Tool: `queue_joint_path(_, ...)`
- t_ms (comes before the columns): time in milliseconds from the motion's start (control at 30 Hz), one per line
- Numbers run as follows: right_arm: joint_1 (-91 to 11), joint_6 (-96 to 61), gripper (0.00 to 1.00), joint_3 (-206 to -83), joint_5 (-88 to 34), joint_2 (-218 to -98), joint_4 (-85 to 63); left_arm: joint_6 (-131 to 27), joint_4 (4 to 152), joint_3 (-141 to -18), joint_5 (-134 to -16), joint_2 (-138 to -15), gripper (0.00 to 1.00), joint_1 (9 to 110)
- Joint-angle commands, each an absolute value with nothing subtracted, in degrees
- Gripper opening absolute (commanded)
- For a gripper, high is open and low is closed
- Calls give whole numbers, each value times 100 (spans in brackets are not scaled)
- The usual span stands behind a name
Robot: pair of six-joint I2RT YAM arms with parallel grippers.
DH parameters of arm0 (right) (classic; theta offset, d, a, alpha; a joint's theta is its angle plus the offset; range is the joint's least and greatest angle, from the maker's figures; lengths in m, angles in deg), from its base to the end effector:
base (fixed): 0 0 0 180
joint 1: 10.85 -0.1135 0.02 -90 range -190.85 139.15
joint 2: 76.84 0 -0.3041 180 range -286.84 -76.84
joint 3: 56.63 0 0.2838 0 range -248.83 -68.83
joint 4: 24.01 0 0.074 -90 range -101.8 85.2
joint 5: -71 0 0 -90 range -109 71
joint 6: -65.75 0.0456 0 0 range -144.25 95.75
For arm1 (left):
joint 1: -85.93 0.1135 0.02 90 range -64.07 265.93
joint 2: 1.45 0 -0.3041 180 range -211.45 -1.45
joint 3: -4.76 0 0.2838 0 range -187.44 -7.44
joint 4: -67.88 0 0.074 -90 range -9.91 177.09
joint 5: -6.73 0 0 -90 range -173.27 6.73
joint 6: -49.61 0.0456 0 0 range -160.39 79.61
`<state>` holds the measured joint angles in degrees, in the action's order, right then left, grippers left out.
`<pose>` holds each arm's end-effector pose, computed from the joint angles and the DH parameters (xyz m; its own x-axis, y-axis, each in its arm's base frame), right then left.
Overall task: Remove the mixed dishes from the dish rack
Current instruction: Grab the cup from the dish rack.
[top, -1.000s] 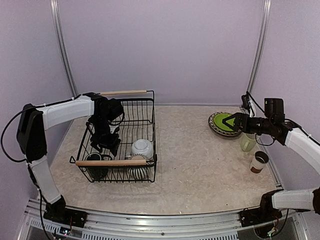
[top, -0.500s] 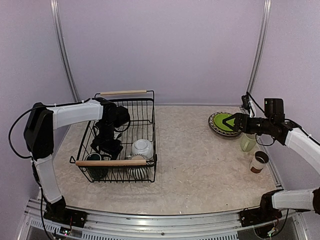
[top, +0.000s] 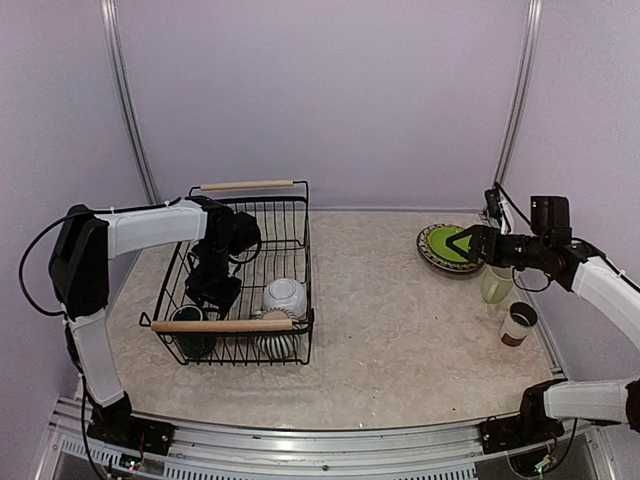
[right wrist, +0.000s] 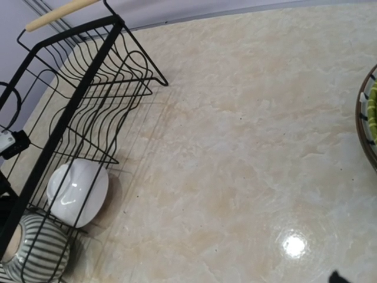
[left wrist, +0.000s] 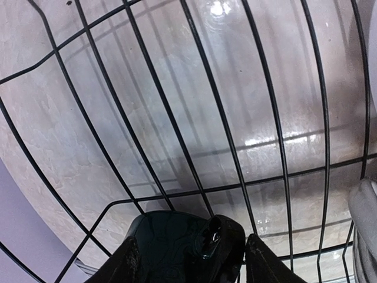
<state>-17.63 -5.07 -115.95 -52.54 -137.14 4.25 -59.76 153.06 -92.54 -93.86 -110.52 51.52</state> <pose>0.2461 0.0546 0.3181 -0.6477 0.1988 -0.7355 -0.3858 0.7469 0.5416 0.3206 -0.2094 0.2251 -0.9629 0.2644 0.0536 0.2697 0.9393 0.2122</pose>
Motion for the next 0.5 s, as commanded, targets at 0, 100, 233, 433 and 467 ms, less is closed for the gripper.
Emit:
queue_joint_path(0, -1845, -473, 100, -11734, -5178, -13537, 516, -6128, 15212, -9296, -9608, -11224, 52, 5333)
queue_joint_path(100, -1846, -482, 100, -11690, -5191, -13491, 491, -6166, 15241, -9420, -9609, -11238, 46, 5450)
queue_joint_path(233, -1849, -435, 100, -11571, -5178, -13436, 458, -6334, 15318, -9415, -9425, -11182, 43, 5518)
queue_joint_path(433, -1857, -360, 100, -11590, -5437, -13719, 315, -6546, 15270, -8990, -9174, -11163, 58, 5491)
queue_joint_path(467, -1854, -360, 100, -11613, -5441, -13755, 302, -6563, 15265, -8936, -9141, -11165, 54, 5517)
